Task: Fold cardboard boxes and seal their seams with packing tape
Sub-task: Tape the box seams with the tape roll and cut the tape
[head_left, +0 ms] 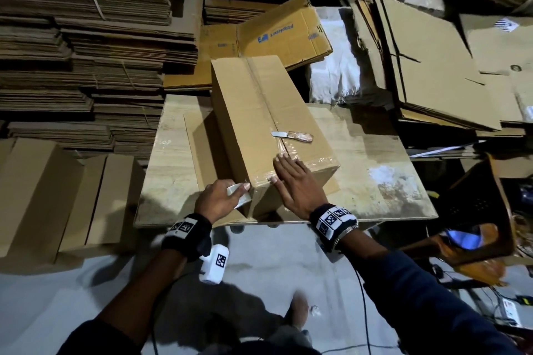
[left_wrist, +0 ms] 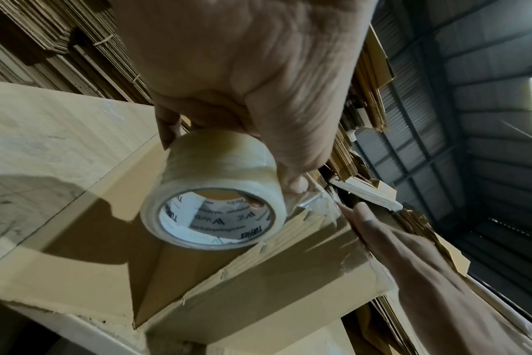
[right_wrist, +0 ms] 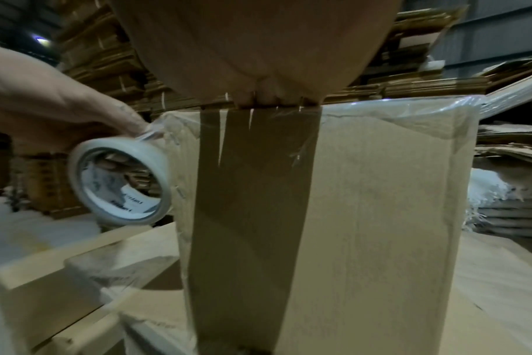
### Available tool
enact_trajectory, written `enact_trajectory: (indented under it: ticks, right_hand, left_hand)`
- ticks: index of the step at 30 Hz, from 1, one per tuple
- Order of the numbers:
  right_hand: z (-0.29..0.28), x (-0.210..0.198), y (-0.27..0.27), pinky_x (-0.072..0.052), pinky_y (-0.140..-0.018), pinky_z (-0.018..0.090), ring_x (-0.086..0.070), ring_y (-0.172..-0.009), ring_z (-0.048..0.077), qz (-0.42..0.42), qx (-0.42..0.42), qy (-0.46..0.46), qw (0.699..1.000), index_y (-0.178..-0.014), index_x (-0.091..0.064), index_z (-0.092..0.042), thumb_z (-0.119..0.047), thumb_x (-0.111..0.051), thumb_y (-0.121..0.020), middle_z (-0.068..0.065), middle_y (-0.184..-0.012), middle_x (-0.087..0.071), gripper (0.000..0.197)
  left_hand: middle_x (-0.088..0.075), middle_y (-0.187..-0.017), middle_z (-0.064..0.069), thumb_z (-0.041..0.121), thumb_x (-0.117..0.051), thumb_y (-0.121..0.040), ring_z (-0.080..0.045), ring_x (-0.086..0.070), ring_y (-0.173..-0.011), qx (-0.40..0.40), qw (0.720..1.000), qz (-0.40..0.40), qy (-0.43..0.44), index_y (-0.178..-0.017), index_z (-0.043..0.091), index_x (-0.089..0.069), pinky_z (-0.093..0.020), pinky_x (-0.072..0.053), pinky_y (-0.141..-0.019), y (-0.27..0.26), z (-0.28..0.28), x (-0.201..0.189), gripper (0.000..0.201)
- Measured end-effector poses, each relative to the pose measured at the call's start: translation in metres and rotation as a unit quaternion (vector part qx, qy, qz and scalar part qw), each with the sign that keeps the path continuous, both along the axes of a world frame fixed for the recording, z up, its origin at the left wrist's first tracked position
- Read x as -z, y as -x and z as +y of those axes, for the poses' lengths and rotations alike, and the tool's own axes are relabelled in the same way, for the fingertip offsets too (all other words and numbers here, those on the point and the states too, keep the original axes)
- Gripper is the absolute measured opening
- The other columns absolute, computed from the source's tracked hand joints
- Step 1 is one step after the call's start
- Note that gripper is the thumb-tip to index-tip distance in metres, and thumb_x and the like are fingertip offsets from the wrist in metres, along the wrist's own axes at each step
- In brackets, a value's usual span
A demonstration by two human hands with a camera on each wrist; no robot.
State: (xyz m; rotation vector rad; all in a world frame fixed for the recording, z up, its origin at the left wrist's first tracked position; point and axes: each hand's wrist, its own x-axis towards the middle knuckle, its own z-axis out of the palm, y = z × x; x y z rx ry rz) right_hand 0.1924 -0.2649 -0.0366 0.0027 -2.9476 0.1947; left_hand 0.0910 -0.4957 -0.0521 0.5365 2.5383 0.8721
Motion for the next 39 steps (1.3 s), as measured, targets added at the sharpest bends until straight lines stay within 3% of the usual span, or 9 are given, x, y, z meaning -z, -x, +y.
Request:
enact_trajectory:
  ticks: [3,7,12,17,20,24,27,33,39]
  right_hand:
    - [-0.004,-0.005,-0.019,-0.039,-0.119,0.038,-0.051,-0.141,0.021,0.071,-0.028,0.050,0.996,-0.144,-0.060,-0.008,-0.037,-0.050,-0.108,0.010,-0.150,-0.057,0.047]
    - [0.003,-0.030,-0.005,-0.059,-0.074,0.036,-0.068,-0.091,0.020,0.149,0.066,0.123,0.979,-0.111,-0.074,-0.014,-0.023,-0.063,-0.101,0.005,-0.104,-0.076,0.017]
    - [0.050,-0.051,0.057,-0.047,-0.111,0.044,-0.051,-0.134,0.033,0.016,0.138,0.093,0.986,-0.141,-0.058,-0.009,-0.017,-0.071,-0.087,0.015,-0.143,-0.059,0.056]
    - [0.053,-0.074,0.079,-0.054,-0.061,0.035,-0.064,-0.075,0.033,-0.086,0.113,-0.056,0.988,-0.098,-0.069,-0.022,-0.042,-0.049,-0.089,0.007,-0.080,-0.067,0.030]
    - [0.056,-0.087,0.079,-0.053,-0.063,0.036,-0.065,-0.075,0.033,-0.155,0.103,-0.105,0.977,-0.102,-0.071,-0.016,-0.041,-0.054,-0.088,0.010,-0.084,-0.068,0.034]
    - [0.040,-0.103,0.059,-0.040,-0.061,0.029,-0.063,-0.077,0.026,-0.094,0.161,0.065,0.980,-0.102,-0.063,-0.014,-0.030,-0.065,-0.093,0.006,-0.091,-0.068,0.018]
    - [-0.016,-0.090,0.036,-0.030,-0.053,0.027,-0.051,-0.063,0.009,-0.069,0.132,0.202,0.968,-0.097,-0.050,-0.018,-0.028,-0.052,-0.099,-0.005,-0.075,-0.055,0.010]
    - [-0.081,-0.045,0.032,-0.048,-0.065,0.038,-0.058,-0.078,0.024,-0.052,0.173,0.201,0.963,-0.102,-0.040,-0.023,-0.065,-0.054,-0.091,0.001,-0.090,-0.059,0.046]
    - [-0.089,-0.031,0.028,-0.052,-0.070,0.041,-0.054,-0.084,0.025,-0.040,0.158,0.115,0.980,-0.103,-0.036,-0.023,-0.047,-0.061,-0.096,0.004,-0.093,-0.058,0.036]
  left_hand:
    - [-0.063,-0.077,0.000,0.079,-0.049,-0.093,-0.027,-0.064,-0.082,-0.017,1.000,0.000,-0.012,-0.074,0.025,-0.055,-0.032,-0.043,-0.067,-0.004,-0.001,0.003,0.057]
    - [-0.061,-0.069,0.004,0.074,-0.054,-0.094,-0.021,-0.062,-0.073,-0.012,0.999,-0.015,-0.033,-0.067,0.025,-0.054,-0.032,-0.040,-0.062,-0.002,-0.003,-0.001,0.056]
    - [-0.069,-0.075,-0.006,0.075,-0.056,-0.092,-0.022,-0.065,-0.077,0.001,0.999,-0.034,-0.023,-0.075,0.014,-0.064,-0.035,-0.050,-0.073,0.010,-0.007,-0.002,0.063]
    - [-0.068,-0.074,0.005,0.071,-0.066,-0.083,-0.018,-0.066,-0.077,0.016,0.993,-0.094,-0.074,-0.081,0.021,-0.072,-0.036,-0.053,-0.079,0.015,-0.014,0.006,0.050]
    - [-0.072,-0.086,0.006,0.052,-0.076,-0.086,-0.018,-0.067,-0.090,0.043,0.990,-0.112,-0.077,-0.090,0.024,-0.074,-0.036,-0.052,-0.086,0.019,-0.016,0.008,0.028]
    - [-0.078,-0.108,-0.006,0.033,-0.083,-0.089,-0.018,-0.069,-0.098,0.021,0.975,-0.183,-0.123,-0.106,0.011,-0.078,-0.032,-0.051,-0.085,0.023,-0.020,0.009,0.028]
    - [-0.080,-0.098,-0.010,0.043,-0.087,-0.079,-0.019,-0.073,-0.088,0.019,0.964,-0.212,-0.162,-0.099,0.009,-0.080,-0.033,-0.053,-0.079,0.022,-0.025,0.008,0.040]
    - [-0.074,-0.079,-0.001,0.032,-0.080,-0.092,-0.012,-0.064,-0.071,0.063,0.956,-0.231,-0.168,-0.092,0.005,-0.077,-0.028,-0.046,-0.068,0.030,-0.031,-0.012,0.027]
    - [-0.059,-0.055,0.007,0.075,-0.077,-0.070,-0.016,-0.054,-0.053,0.056,0.991,-0.124,0.001,-0.061,0.015,-0.062,-0.030,-0.036,-0.056,0.045,-0.027,-0.015,0.063]
